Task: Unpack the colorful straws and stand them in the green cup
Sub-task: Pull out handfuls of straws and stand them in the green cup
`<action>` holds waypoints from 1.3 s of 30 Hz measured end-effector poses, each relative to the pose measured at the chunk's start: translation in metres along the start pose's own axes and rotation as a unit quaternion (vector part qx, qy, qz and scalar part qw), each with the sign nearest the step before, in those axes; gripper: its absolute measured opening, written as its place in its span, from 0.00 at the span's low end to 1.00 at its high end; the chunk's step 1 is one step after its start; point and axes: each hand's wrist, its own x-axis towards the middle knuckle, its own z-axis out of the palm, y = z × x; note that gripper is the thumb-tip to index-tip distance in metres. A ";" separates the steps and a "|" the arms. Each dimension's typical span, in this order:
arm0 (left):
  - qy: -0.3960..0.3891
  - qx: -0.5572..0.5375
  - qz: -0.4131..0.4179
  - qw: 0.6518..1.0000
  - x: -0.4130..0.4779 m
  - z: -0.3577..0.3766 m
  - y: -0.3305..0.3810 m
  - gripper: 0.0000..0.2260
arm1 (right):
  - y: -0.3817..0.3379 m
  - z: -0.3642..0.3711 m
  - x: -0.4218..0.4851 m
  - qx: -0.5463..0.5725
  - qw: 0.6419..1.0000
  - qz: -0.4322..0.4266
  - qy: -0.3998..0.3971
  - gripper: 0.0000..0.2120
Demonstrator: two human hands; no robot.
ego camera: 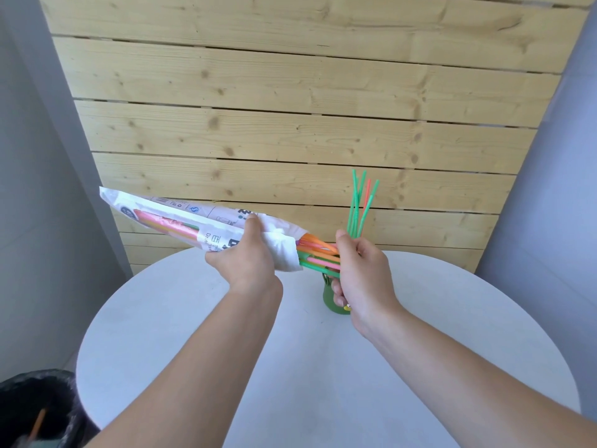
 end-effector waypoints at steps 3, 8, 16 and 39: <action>0.005 0.002 -0.008 1.000 0.001 0.000 0.000 0.30 | 0.004 0.001 0.003 -0.034 0.999 -0.026 0.001 0.15; 0.015 -0.010 -0.007 1.000 0.009 0.001 0.002 0.28 | 0.001 -0.004 0.007 -0.028 0.999 -0.028 0.012 0.15; 0.020 -0.012 -0.019 1.000 0.014 0.000 -0.002 0.28 | -0.003 -0.010 -0.001 -0.033 0.999 -0.034 0.001 0.15; 0.037 -0.021 -0.012 0.999 0.021 -0.001 0.009 0.27 | -0.022 -0.024 0.001 0.080 0.995 0.011 -0.053 0.17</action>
